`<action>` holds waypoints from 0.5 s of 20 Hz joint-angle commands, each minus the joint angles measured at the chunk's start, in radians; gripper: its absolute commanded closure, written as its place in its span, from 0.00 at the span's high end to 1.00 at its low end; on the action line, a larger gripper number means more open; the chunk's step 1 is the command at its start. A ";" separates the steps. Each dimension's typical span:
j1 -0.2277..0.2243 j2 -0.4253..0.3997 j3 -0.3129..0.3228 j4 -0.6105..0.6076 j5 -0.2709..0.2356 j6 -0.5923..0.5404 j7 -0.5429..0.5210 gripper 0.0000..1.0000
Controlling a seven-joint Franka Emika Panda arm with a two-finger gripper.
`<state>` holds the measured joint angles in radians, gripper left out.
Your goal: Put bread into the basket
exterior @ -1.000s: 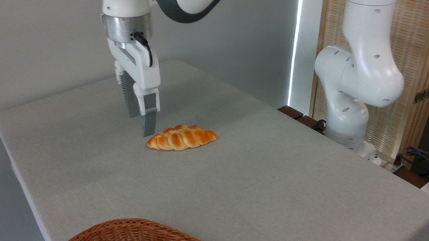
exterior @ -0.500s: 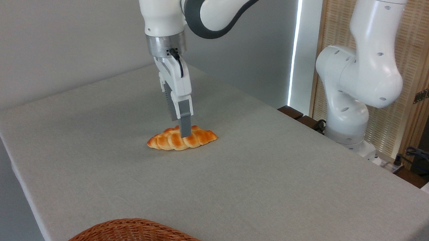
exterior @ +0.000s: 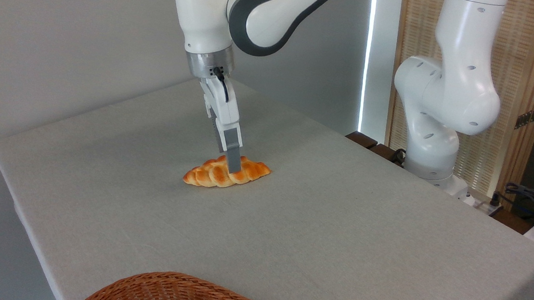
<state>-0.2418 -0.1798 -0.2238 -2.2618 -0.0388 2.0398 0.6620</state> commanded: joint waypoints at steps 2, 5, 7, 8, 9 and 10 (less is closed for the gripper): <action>-0.008 0.029 0.009 -0.007 0.020 0.049 0.018 1.00; -0.008 0.046 0.009 -0.007 0.045 0.063 0.014 1.00; -0.007 0.046 0.011 -0.007 0.046 0.065 0.014 1.00; -0.005 0.046 0.012 -0.007 0.046 0.065 0.016 0.96; -0.005 0.046 0.017 -0.007 0.046 0.065 0.016 0.78; -0.005 0.045 0.018 -0.007 0.045 0.065 0.016 0.58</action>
<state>-0.2419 -0.1312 -0.2230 -2.2638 -0.0075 2.0794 0.6625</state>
